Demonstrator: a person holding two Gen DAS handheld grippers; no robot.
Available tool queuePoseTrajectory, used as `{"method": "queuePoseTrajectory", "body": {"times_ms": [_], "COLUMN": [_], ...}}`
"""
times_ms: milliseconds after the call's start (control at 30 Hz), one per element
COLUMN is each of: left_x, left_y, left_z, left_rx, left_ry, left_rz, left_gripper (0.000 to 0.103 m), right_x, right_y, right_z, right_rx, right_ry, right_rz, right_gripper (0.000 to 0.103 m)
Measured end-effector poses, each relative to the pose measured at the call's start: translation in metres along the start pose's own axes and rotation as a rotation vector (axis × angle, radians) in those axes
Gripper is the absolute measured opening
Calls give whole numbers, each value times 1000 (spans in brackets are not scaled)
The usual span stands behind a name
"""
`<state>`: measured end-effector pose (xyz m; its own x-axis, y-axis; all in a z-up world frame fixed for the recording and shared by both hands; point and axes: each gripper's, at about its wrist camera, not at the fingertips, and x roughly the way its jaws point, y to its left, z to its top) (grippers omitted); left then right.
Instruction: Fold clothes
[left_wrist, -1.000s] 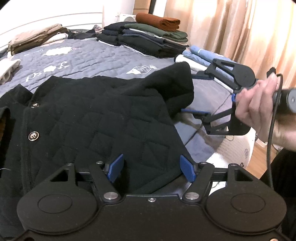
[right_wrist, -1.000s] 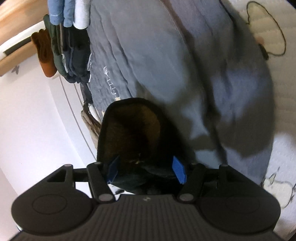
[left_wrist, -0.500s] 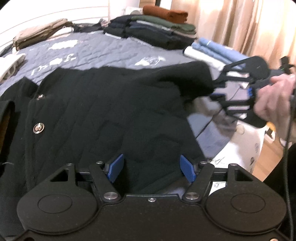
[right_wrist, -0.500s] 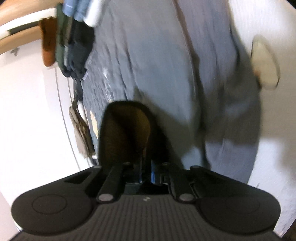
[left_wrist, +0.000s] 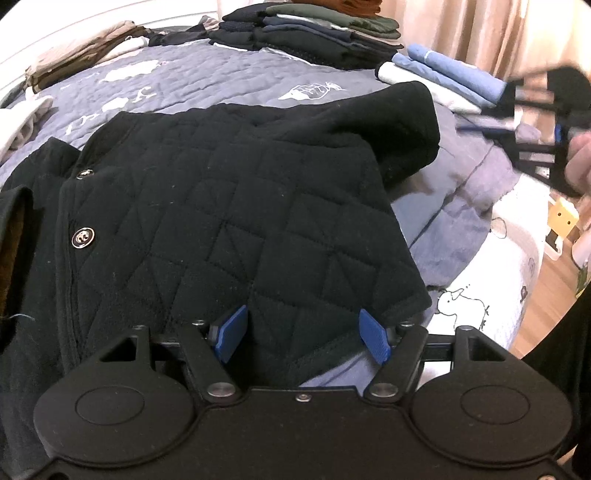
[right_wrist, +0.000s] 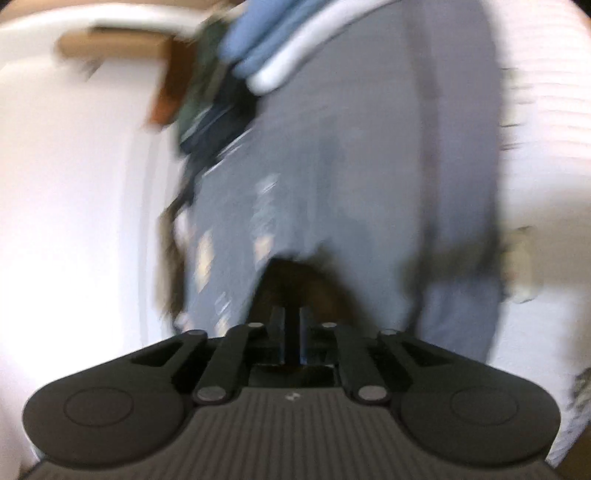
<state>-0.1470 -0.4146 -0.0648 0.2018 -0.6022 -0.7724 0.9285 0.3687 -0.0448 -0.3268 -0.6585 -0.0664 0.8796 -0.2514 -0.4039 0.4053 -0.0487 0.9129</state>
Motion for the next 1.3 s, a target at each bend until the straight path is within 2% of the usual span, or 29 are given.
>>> {"method": "queuePoseTrajectory", "body": {"times_ms": [33, 100, 133, 233, 367, 467, 533, 567, 667, 733, 800, 833, 867, 1033, 1133, 1200, 1267, 1300], "left_x": [0, 0, 0, 0, 0, 0, 0, 0, 0, -1, -2, -2, -2, -6, -10, -12, -14, -14], "left_y": [0, 0, 0, -1, -1, -1, 0, 0, 0, 1, 2, 2, 2, 6, 8, 10, 11, 11], "left_z": [0, 0, 1, 1, 1, 1, 1, 1, 1, 1, 2, 2, 2, 4, 5, 6, 7, 7], "left_rx": [2, -1, -3, -2, 3, 3, 6, 7, 5, 5, 5, 4, 4, -8, -18, -25, -31, -33], "left_ry": [0, 1, 1, 2, 3, 3, 2, 1, 2, 1, 2, 2, 3, 0, -10, -17, -25, -27], "left_rz": [1, -1, -2, -1, 0, 0, 0, -1, -3, -5, -7, -7, -8, -15, -16, -15, -13, -13], "left_gripper": [66, 66, 66, 66, 66, 66, 66, 66, 66, 66, 66, 66, 66, 66, 66, 66, 66, 66], "right_x": [-1, -4, -4, 2, 27, 47, 53, 56, 64, 65, 62, 61, 58, 40, 21, 12, 10, 12], "right_y": [11, 33, 44, 55, 55, 42, 36, 32, 21, 16, 12, 10, 10, -2, 1, 12, 15, 13], "right_z": [-5, -14, -21, -42, -63, -69, -64, -63, -59, -58, -60, -61, -61, -60, -57, -58, -58, -58], "right_rx": [-72, -220, -309, -448, -492, -422, -415, -408, -386, -375, -370, -367, -353, -252, -189, -202, -210, -216], "right_ry": [7, 20, 26, 79, 173, 155, 79, 72, 54, 53, 63, 68, 70, 86, 83, 70, 65, 67], "right_rz": [13, 40, 25, 7, -68, -127, -189, -205, -248, -268, -278, -283, -280, -260, -157, -105, -98, -124], "right_gripper": [20, 56, 60, 64, 64, 64, 64, 64, 60, 45, 20, 13, 10, 6, 5, 5, 5, 5]}}
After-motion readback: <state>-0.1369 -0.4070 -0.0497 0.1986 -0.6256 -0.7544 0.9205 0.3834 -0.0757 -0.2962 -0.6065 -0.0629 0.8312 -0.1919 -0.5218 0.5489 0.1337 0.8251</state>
